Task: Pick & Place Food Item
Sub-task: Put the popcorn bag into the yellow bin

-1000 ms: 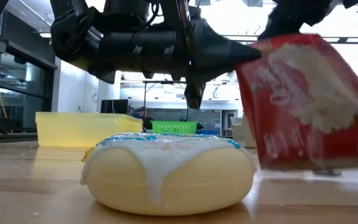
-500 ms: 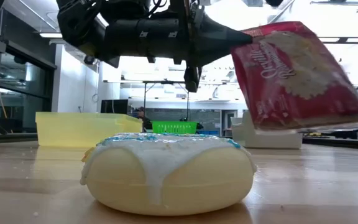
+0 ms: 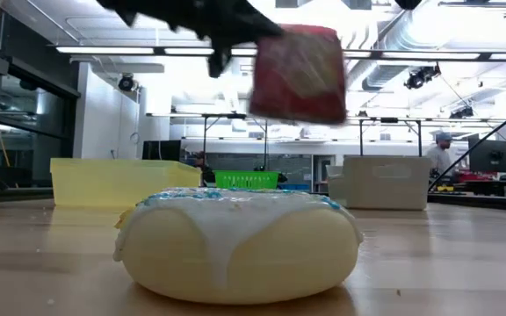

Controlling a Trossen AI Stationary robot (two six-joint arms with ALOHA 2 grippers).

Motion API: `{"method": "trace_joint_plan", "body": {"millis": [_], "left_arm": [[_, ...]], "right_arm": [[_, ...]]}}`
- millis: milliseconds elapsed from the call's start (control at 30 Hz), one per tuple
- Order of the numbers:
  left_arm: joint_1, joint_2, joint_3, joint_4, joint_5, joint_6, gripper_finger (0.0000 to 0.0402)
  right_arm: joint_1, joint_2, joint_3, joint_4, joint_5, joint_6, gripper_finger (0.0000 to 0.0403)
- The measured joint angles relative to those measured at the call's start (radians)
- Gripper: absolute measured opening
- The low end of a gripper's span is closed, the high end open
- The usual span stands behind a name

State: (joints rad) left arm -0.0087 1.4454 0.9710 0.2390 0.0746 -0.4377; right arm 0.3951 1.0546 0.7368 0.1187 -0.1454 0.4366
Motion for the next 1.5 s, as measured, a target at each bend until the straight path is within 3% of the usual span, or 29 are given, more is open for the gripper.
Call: {"method": "trace_joint_plan", "body": {"millis": [133, 300, 667, 833, 1300, 1500], "left_arm": [[0.052, -0.143, 0.000, -0.163, -0.023, 0.000, 0.0001], [0.099, -0.245, -0.010, -0.356, -0.161, -0.004, 0.0001], [0.199, -0.418, -0.075, -0.421, -0.219, 0.015, 0.0001], [0.247, -0.479, -0.075, -0.604, -0.303, 0.019, 0.0001], [0.366, -0.580, -0.079, -0.807, -0.279, 0.048, 0.0001], [0.431, -0.619, -0.178, -0.774, -0.249, 0.043, 0.0001]], "right_arm": [[0.021, 0.000, 0.000, -0.013, 0.016, -0.003, 0.0148], [0.037, 0.000, 0.000, -0.011, 0.017, -0.005, 0.0148], [0.050, 0.000, 0.000, -0.019, 0.061, -0.005, 0.0148], [0.050, 0.000, 0.000, -0.037, 0.068, -0.005, 0.0148], [0.050, 0.000, 0.000, -0.041, 0.091, -0.016, 0.0148], [0.050, 0.000, 0.000, -0.041, 0.091, -0.023, 0.0148]]}}
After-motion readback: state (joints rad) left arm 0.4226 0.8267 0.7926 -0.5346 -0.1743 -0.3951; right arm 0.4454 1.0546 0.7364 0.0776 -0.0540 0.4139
